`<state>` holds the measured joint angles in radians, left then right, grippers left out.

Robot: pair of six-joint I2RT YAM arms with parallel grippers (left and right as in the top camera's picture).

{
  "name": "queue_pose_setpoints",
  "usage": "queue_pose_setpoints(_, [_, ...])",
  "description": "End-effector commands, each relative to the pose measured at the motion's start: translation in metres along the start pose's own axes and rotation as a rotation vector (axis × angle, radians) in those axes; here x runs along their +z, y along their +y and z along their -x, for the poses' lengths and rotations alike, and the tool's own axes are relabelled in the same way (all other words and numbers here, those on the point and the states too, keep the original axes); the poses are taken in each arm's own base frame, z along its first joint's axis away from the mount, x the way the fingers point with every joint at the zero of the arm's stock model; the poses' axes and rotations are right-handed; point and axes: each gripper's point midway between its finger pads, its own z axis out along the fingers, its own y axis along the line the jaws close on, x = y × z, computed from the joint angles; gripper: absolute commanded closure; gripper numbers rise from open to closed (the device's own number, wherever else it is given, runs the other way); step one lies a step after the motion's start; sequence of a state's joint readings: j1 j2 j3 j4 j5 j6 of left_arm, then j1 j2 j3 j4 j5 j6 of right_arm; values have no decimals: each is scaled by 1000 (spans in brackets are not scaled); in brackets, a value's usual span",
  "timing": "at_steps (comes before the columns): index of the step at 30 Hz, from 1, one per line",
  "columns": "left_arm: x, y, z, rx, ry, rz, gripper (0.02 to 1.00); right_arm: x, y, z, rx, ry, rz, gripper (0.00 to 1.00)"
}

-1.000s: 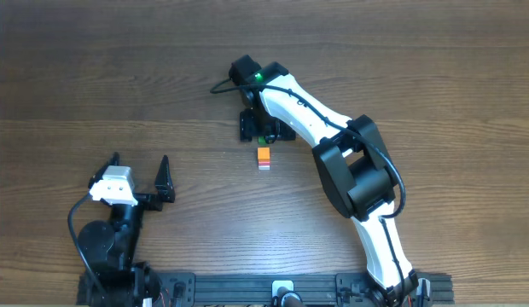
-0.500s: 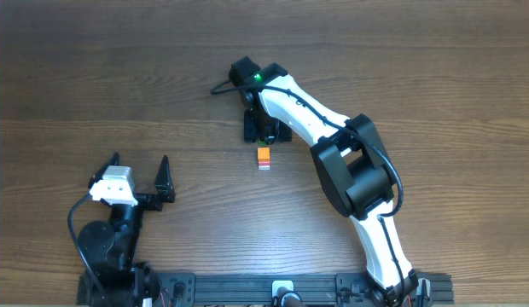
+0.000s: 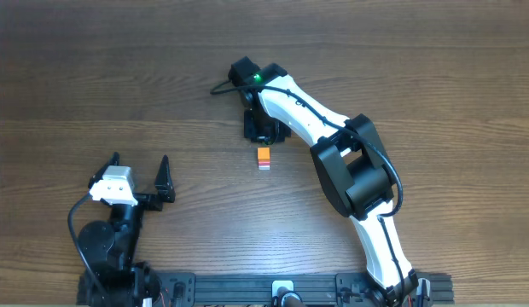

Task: Stack Cubes

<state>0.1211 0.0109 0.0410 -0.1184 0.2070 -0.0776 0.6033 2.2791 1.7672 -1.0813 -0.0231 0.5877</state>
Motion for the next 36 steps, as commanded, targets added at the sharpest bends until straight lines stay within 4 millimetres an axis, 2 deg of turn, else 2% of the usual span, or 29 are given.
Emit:
queue_pose_setpoints(1, [0,0,-2,15,-2,-4,18,10,-1,-2,-4,10,-27,774])
queue_pose_setpoints(11, [0,0,-2,15,-2,-4,20,10,-1,-2,-4,10,-27,860])
queue_pose_setpoints(24, [0,0,-2,15,-2,-4,18,9,0,-2,-4,13,-19,895])
queue_pose_setpoints(31, [0,0,-2,15,-2,-4,18,-4,3,1,-4,4,-14,904])
queue_pose_setpoints(36, [0,0,-2,15,-2,-4,18,-23,6,7,-12,-9,-11,912])
